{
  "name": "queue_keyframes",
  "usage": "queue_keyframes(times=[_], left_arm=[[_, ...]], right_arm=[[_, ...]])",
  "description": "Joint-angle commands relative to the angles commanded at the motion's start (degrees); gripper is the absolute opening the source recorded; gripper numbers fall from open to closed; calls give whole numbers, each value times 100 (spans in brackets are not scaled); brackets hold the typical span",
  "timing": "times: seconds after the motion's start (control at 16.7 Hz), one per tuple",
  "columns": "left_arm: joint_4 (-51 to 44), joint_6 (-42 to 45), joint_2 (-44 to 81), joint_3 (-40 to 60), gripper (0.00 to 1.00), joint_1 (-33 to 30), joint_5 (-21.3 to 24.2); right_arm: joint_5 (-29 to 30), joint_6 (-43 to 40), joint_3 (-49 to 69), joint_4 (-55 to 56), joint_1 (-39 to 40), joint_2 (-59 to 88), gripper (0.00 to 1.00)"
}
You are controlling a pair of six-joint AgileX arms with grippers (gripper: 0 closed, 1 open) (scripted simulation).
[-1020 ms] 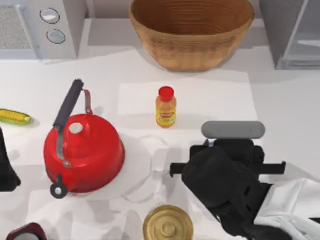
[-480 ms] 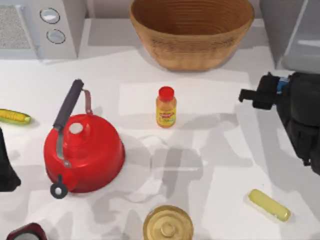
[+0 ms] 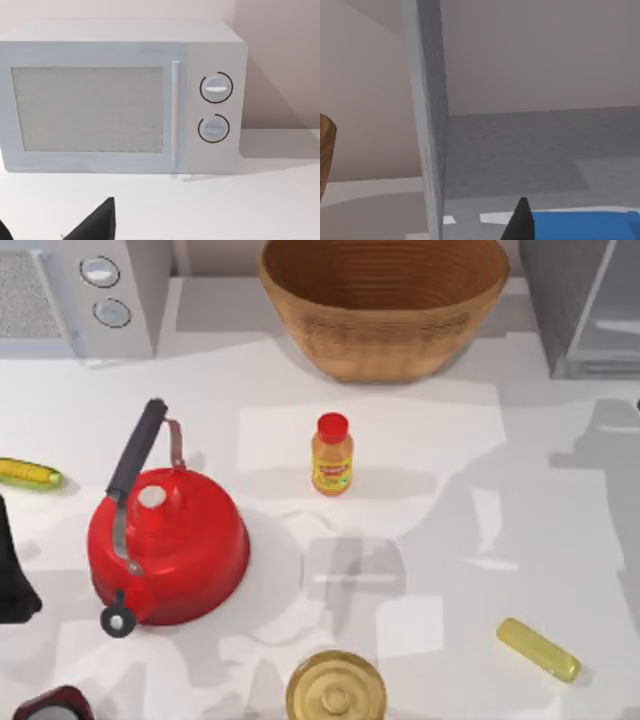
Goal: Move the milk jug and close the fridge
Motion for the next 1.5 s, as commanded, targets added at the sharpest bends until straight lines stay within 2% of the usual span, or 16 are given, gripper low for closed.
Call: queue_keyframes(times=[0.18,0.54,0.72,0.96,1.5], left_arm=[[0,0,0,0,100,0,0],[0,0,0,0,100,0,0],[0,0,0,0,100,0,0],[0,0,0,0,100,0,0],[0,0,0,0,100,0,0]], right_arm=[[-334,-187,-163,168,-61,-135,0],[-349,-185,-143,160,-48,-110,0],[-459,-228,232,-196,-84,238,0],[-661,-310,1564,-1364,-328,1222,0],[-1156,-575,5691,-5042,-1112,3333,0]])
